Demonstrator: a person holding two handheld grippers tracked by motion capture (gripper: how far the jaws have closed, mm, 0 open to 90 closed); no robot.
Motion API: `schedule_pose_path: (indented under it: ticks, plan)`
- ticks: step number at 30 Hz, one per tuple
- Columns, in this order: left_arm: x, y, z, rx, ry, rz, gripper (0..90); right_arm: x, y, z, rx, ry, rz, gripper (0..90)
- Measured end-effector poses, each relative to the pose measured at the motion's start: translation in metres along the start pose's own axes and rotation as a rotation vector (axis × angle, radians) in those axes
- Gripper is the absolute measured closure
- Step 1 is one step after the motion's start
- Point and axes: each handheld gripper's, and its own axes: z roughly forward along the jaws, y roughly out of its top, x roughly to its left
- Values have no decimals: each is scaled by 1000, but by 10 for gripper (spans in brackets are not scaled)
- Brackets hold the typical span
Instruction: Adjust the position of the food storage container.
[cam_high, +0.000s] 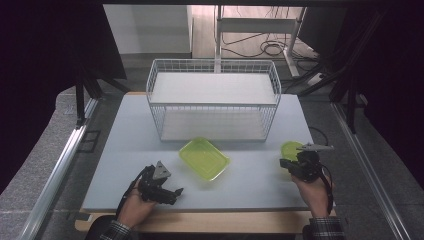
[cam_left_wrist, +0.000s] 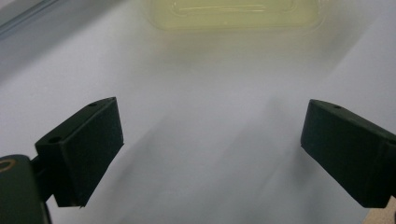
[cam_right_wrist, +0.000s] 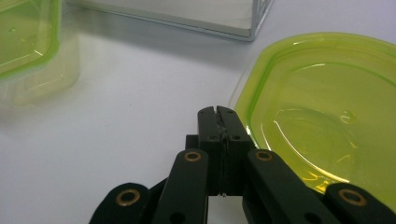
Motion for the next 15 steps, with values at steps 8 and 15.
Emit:
schedule_pose_path:
  ticks: [8,15]
  plan:
    - [12,2,-4,-4,-20,-54,52,6,0,-1,-5,-13,-15,874]
    - [41,10,-7,-68,-1,-114,269,22,1,5,-2,19,-54,874]
